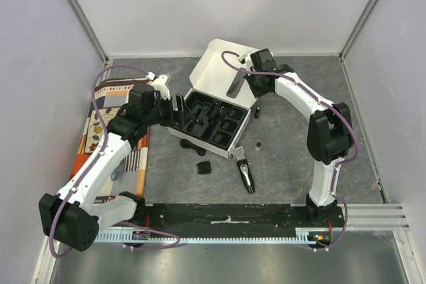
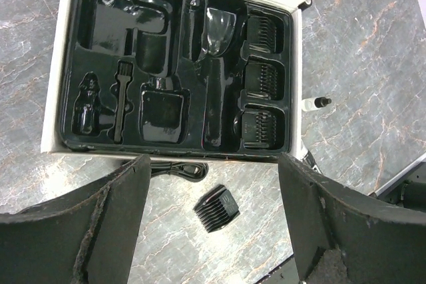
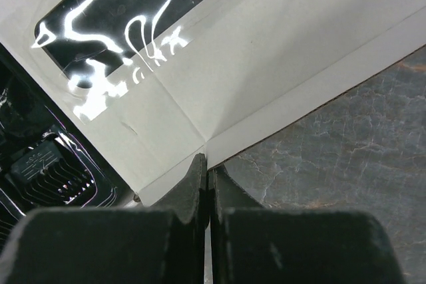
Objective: Sort the hair-cutting tools
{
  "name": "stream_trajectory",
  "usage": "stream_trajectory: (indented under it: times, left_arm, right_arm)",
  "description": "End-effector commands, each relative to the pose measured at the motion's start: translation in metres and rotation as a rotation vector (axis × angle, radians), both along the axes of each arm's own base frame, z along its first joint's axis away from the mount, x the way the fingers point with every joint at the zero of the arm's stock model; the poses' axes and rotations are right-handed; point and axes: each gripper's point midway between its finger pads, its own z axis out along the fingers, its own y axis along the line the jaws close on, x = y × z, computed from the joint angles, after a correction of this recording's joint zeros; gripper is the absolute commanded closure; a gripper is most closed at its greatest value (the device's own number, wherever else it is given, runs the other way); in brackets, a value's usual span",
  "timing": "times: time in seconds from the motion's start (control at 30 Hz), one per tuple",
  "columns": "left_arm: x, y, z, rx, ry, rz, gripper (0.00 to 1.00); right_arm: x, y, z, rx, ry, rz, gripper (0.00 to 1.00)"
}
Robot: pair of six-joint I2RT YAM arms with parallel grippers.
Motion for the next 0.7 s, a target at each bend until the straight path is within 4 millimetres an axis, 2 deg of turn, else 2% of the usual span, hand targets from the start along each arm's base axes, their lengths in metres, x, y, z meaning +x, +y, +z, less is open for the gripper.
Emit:
stream_trajectory:
  times: [0.0,0.07,0.27,0.33,0.5,0.6,0.67]
  left_arm:
    - [-0.003,-0.006,0.010,-0.053,-0.018,-0.014,0.17]
    - [-0.002,-0.006,0.011,-0.055,-0.023,-0.018,0.17]
    - [-0.003,-0.007,0.010,-0.060,-0.018,-0.019,0.17]
    - [-0.003,-0.008,0.010,-0.061,-0.017,-0.022,0.17]
    - [-0.003,-0.008,0.010,-0.062,-0.015,-0.022,0.17]
    - [-0.002,-0.009,0.009,-0.065,-0.010,-0.025,0.17]
    - [-0.002,-0.010,0.010,-0.069,-0.010,-0.028,0.17]
  right_arm:
    - [0.011,0.030,0.013,-0.081,-0.091,0.113,1.00]
    - [0.018,0.045,0.012,-0.101,-0.117,0.137,1.00]
    - [0.040,0.066,0.009,-0.118,-0.150,0.161,0.99]
    - [0.046,0.066,0.004,-0.130,-0.150,0.155,0.84]
    - [0.055,0.076,0.012,-0.122,-0.180,0.141,0.50]
    - [0.056,0.080,0.024,-0.088,-0.203,0.125,0.40]
    - [0.053,0.082,0.034,-0.059,-0.215,0.120,0.39]
